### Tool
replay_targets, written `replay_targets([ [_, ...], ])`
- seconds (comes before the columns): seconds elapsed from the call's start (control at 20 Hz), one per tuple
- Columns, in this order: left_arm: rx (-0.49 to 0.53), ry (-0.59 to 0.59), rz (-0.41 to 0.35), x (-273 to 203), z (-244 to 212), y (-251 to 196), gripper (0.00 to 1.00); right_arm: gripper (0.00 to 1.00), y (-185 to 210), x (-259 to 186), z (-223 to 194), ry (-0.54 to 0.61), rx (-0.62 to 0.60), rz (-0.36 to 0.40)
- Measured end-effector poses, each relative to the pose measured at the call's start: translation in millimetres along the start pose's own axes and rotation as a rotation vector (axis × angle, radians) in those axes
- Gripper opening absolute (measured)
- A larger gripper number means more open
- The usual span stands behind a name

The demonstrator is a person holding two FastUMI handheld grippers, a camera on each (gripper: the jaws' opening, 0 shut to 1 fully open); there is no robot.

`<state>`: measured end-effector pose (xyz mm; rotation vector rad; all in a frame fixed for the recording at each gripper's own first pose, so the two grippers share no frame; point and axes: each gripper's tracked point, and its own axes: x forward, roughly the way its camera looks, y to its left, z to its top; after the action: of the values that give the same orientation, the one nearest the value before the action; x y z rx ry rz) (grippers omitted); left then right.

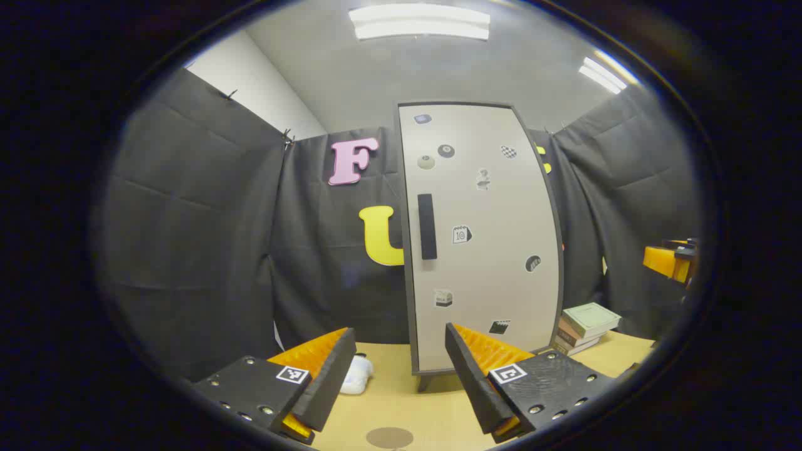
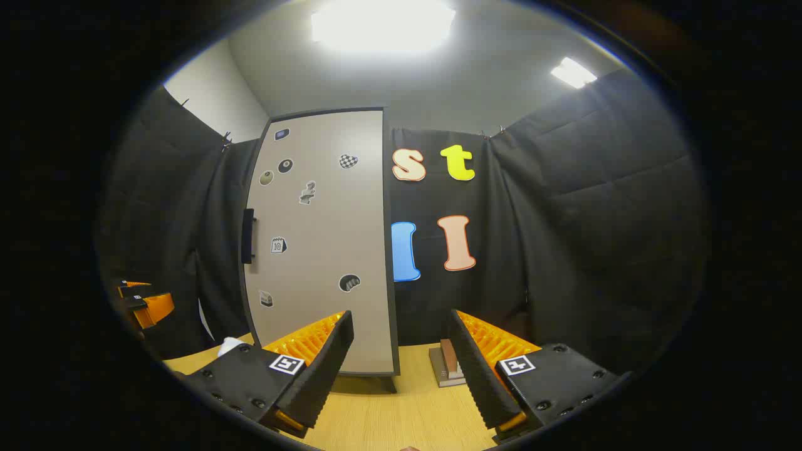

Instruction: Open the cabinet door with the right hand, grasp the bottle in the cabinet with the left hand and place it on the coaster, then close the cabinet door with the right hand.

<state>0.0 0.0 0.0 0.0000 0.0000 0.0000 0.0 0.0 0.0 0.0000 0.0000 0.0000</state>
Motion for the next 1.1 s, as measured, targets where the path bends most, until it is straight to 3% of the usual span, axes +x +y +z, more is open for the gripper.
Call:
replay_targets([
  [0.7, 0.006, 0.006, 0.007, -3, -5, 27, 0.87, 0.97, 7, 0, 0, 0.020, -0.031, -0.020],
  [1.1, 0.021, 0.016, 0.069, -14, -11, 63, 0.87, 0.96, 42, 23, 17, 0.022, -0.023, 0.044],
])
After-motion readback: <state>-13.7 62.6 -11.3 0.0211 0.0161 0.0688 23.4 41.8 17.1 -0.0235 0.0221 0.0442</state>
